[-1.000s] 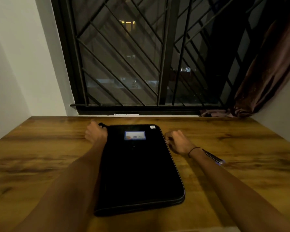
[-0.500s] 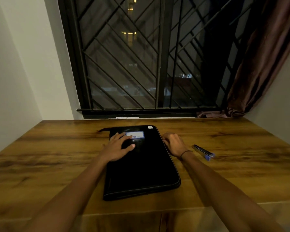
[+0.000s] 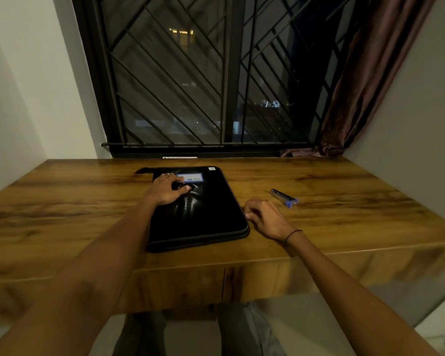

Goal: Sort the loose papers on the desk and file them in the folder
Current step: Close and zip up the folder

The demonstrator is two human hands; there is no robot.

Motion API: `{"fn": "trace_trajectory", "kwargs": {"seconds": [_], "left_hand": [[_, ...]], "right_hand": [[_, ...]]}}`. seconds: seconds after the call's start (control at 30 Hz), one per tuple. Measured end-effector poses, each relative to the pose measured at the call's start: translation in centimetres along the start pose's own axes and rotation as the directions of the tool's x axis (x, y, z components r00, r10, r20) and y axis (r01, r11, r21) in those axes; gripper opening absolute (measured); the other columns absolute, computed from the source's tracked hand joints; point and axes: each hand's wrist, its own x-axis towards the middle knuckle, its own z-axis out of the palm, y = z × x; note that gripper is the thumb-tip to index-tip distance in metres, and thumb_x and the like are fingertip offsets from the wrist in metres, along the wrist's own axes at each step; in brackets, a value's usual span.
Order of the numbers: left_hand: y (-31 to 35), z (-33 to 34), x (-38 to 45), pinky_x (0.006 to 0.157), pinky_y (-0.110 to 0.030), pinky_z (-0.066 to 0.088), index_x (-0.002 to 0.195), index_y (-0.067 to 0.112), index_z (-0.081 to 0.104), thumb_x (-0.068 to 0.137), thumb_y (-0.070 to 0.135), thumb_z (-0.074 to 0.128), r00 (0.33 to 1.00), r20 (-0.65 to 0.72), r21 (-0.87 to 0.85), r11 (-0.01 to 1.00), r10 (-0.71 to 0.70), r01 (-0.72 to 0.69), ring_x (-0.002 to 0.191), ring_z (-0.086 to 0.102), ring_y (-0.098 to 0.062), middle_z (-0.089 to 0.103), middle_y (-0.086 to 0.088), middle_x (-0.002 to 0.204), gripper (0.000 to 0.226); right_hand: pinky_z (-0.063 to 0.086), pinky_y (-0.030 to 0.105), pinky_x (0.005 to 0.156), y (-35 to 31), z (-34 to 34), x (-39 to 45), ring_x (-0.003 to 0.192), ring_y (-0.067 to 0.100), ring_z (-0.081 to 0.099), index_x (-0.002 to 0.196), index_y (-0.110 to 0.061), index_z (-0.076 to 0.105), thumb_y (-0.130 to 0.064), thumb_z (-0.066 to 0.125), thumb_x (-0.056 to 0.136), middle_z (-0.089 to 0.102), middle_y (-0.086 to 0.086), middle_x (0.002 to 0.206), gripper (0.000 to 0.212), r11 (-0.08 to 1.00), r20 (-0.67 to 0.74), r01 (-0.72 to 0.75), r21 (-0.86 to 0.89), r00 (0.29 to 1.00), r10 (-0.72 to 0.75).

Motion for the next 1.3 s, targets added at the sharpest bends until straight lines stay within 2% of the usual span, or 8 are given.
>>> {"fn": "trace_trajectory", "kwargs": {"seconds": [0.2,0.33,0.53,0.73,0.87,1.03,1.2,1.3], "left_hand": [[-0.3,0.0,-0.2,0.115,-0.045,0.032,0.142,0.027,0.055,0.093,0.059,0.061,1.0,-0.022,-0.041,0.999,0.009,-0.009,0.147,0.032,-0.034,0.045,-0.01,0.155,0.058],[-0.5,0.1,-0.2,0.114,-0.045,0.032,0.14,0.03,0.055,0.092,0.06,0.062,1.0,-0.023,-0.073,0.997,-0.012,0.01,0.147,0.032,-0.033,0.042,-0.009,0.156,0.057],[-0.9,0.3,0.2,0.114,-0.043,0.032,0.136,0.032,0.059,0.089,0.062,0.065,0.999,-0.041,-0.109,0.994,-0.035,0.03,0.147,0.033,-0.032,0.044,-0.008,0.155,0.056],[-1.0,0.7,0.5,0.115,-0.043,0.031,0.139,0.031,0.058,0.088,0.062,0.066,0.997,-0.06,-0.131,0.99,-0.057,0.049,0.149,0.031,-0.031,0.043,-0.006,0.157,0.06],[-1.4,0.8,0.7,0.115,-0.04,0.032,0.138,0.031,0.059,0.086,0.064,0.067,0.995,-0.073,-0.151,0.987,-0.061,0.05,0.149,0.031,-0.029,0.044,-0.005,0.156,0.062],[-1.5,0.8,0.6,0.116,-0.039,0.031,0.135,0.029,0.062,0.086,0.063,0.068,0.995,-0.09,-0.166,0.986,-0.043,0.027,0.151,0.028,-0.028,0.049,-0.001,0.153,0.06],[-1.6,0.6,0.3,0.115,-0.041,0.031,0.139,0.028,0.058,0.088,0.061,0.068,0.996,-0.081,-0.171,0.985,-0.021,0.007,0.152,0.027,-0.029,0.044,-0.003,0.157,0.062],[-1.4,0.6,0.1,0.116,-0.04,0.03,0.141,0.028,0.058,0.089,0.058,0.068,0.997,-0.073,-0.184,0.983,-0.032,0.018,0.152,0.026,-0.029,0.042,-0.005,0.159,0.061]], "right_hand": [[0.045,0.029,0.063,-1.9,-0.3,-5.3,0.071,0.014,0.057,0.083,-0.017,0.065,-0.021,0.064,0.099,0.064,0.001,0.079,0.016,0.997,0.004,-0.007,0.077,1.0,0.007],[0.042,0.023,0.056,-3.6,0.9,-7.0,0.063,0.014,0.053,0.082,-0.018,0.065,-0.017,0.066,0.098,0.062,0.003,0.071,0.017,0.988,-0.044,-0.06,0.141,0.997,0.066],[0.04,0.014,0.06,-7.2,4.3,-7.2,0.068,0.01,0.056,0.076,-0.019,0.062,-0.011,0.065,0.097,0.059,-0.008,0.07,0.022,0.989,-0.154,-0.064,0.132,0.985,0.084],[0.052,0.028,0.056,-10.6,7.4,-5.4,0.061,0.011,0.058,0.079,-0.021,0.066,-0.019,0.068,0.097,0.061,-0.008,0.067,0.018,0.988,-0.181,-0.075,0.133,0.978,0.099],[0.049,0.026,0.055,-13.4,9.4,-4.3,0.059,0.008,0.056,0.078,-0.023,0.065,-0.026,0.066,0.098,0.06,-0.009,0.065,0.02,0.991,-0.184,-0.031,0.129,0.981,0.055],[0.05,0.032,0.056,-16.8,12.1,-2.9,0.059,0.007,0.053,0.072,-0.024,0.057,-0.026,0.064,0.098,0.053,-0.01,0.064,0.027,0.994,-0.197,-0.013,0.105,0.98,0.033],[0.049,0.029,0.054,-17.4,12.8,-2.6,0.059,0.005,0.053,0.073,-0.031,0.054,-0.026,0.066,0.097,0.051,-0.014,0.065,0.028,0.995,-0.217,0.01,0.1,0.976,0.012],[0.052,0.033,0.056,-17.8,13.2,-2.3,0.061,0.005,0.054,0.073,-0.029,0.056,-0.029,0.065,0.097,0.053,-0.014,0.067,0.025,0.995,-0.198,0.03,0.091,0.98,-0.011]]}}
